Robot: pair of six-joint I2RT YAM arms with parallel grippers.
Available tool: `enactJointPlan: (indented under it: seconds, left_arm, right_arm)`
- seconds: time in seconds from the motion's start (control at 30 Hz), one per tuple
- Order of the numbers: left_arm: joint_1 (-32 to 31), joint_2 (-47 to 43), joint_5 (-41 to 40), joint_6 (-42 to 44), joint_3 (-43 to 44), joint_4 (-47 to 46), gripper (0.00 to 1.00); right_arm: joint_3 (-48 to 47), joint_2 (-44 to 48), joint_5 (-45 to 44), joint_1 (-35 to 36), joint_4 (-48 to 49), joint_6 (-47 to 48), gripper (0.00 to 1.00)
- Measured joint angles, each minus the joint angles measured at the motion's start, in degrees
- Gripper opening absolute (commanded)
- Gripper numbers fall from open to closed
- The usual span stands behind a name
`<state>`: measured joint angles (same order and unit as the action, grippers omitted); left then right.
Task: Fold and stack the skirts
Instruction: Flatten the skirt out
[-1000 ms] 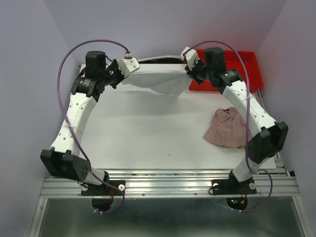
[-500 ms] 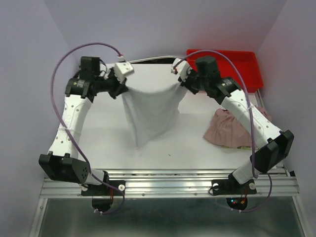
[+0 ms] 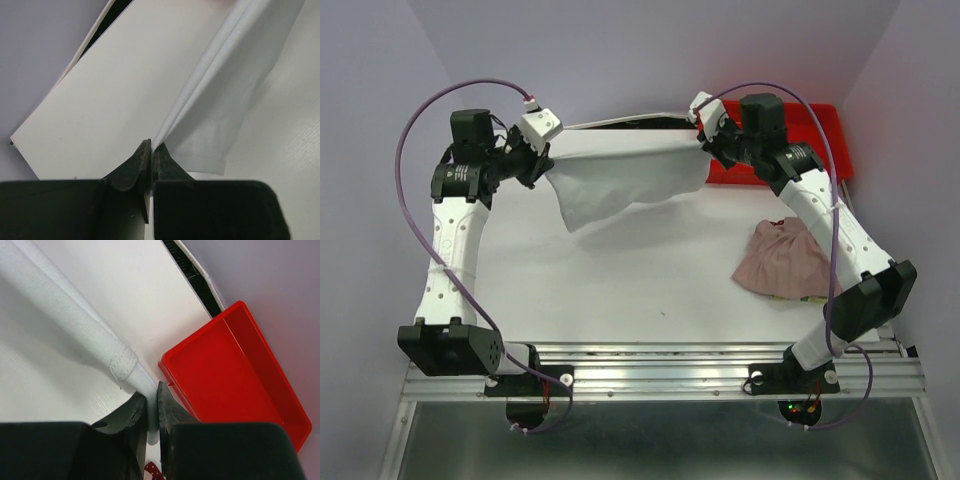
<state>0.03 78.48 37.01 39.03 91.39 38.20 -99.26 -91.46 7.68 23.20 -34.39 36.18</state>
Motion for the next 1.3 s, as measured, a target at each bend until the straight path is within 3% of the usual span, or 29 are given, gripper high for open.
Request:
enactJointPlan:
  seconds: [0.37, 0.6, 0.9, 1.03, 1.17, 1.3]
  left_arm:
    - [-0.42, -7.08, -1.11, 3.28, -6.05, -1.66, 0.0]
    - [-0.7, -19.1, -0.79, 5.49, -15.74, -1.36, 0.0]
    - [-0.66, -33.16, -0.02, 5.92, -20.57, 1.99, 0.01]
    - [-0.63, -31.65, -0.68, 5.97, -24.94, 1.92, 0.02]
    - [-0.5, -23.74, -3.39, 5.42, -29.66, -1.03, 0.01]
    - [-0.35, -10.43, -7.91, 3.89, -32.63, -8.17, 0.0]
  right_arm:
    - [0.39, 1.33, 2.82, 0.0, -2.82, 0.0, 0.01]
    - [2.14, 9.27, 7.43, 0.59, -8.66, -0.72, 0.01]
    - [6.95, 16.24, 12.68, 3.48, -13.84, -3.82, 0.01]
    - [13.49, 12.74, 13.38, 4.13, -12.87, -4.17, 0.01]
    - [14.67, 2.19, 13.14, 4.26, -9.6, -4.52, 0.01]
    - [13.27, -11.17, 11.06, 4.26, -4.09, -4.24, 0.01]
